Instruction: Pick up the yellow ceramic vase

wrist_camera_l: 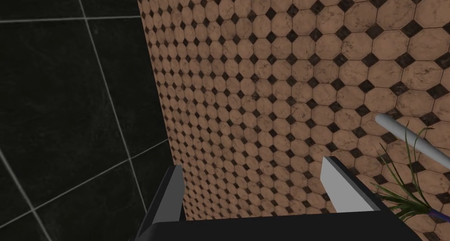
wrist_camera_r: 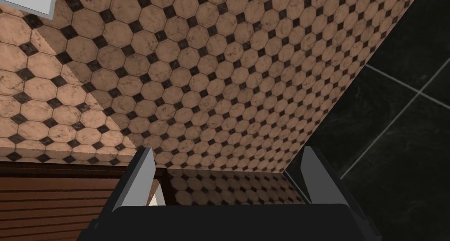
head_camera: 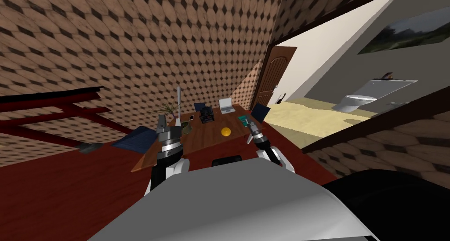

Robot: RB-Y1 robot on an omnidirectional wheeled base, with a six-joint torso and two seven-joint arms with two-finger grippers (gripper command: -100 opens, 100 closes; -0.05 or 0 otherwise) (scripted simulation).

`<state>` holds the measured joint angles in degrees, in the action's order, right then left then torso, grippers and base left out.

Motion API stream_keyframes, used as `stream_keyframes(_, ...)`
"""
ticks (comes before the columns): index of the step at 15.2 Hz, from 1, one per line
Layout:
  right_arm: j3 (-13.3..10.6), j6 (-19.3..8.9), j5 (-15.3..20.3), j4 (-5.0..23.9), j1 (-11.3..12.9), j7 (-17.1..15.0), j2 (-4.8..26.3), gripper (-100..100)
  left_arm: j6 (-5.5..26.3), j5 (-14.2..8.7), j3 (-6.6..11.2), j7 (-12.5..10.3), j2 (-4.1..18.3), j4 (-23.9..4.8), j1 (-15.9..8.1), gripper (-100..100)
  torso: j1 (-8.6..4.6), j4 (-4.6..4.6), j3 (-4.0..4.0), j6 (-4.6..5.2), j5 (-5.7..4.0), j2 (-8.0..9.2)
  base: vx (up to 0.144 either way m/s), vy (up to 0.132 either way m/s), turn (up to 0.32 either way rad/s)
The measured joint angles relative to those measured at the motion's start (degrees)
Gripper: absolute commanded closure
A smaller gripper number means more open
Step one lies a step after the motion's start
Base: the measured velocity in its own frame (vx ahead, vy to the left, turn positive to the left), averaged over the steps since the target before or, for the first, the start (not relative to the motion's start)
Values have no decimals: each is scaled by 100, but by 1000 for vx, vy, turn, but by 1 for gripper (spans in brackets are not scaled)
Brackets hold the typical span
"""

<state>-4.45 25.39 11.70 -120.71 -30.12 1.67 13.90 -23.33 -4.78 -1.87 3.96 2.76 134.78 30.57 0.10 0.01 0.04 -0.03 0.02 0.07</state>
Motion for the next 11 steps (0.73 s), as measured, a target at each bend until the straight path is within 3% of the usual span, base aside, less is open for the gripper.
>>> stream_keyframes(5, -129, 74, 321, 435, -76, -73, 542, -100, 0, 0, 0, 0, 0, 0, 0, 0, 0, 1, 1, 1, 0, 2, -22, 34, 259)
stream_keyframes(11, -288, 225, 771, 1172, -167, -180, 1248, -100, 0, 0, 0, 0, 0, 0, 0, 0, 3, 1, 2, 0, 1, 4, -23, 43, 292)
